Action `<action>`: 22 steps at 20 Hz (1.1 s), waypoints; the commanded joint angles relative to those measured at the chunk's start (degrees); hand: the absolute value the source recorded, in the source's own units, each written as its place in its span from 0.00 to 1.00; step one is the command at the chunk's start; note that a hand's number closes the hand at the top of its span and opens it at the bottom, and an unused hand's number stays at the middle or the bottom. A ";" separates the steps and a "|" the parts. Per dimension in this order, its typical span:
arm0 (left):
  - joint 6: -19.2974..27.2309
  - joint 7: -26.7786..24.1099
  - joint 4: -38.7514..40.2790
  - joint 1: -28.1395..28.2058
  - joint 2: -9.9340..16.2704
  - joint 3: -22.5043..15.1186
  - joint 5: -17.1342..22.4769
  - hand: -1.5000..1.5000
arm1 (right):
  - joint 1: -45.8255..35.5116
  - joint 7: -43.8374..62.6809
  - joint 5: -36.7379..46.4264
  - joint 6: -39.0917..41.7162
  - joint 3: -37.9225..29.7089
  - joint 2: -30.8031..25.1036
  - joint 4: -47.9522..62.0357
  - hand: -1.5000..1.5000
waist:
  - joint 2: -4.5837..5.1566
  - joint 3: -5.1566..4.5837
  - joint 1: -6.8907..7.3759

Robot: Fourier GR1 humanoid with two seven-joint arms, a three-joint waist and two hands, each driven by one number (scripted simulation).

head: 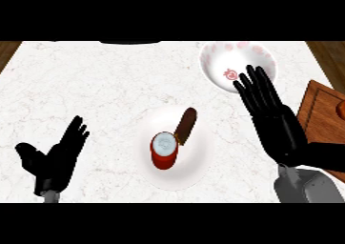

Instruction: Pick the can from the plate and place it in the bowl

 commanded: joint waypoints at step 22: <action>7.36 3.28 -8.85 -12.56 8.46 0.69 -19.08 0.50 | -5.99 -12.51 21.37 13.17 2.84 -12.60 18.59 0.00 | 1.30 0.51 1.15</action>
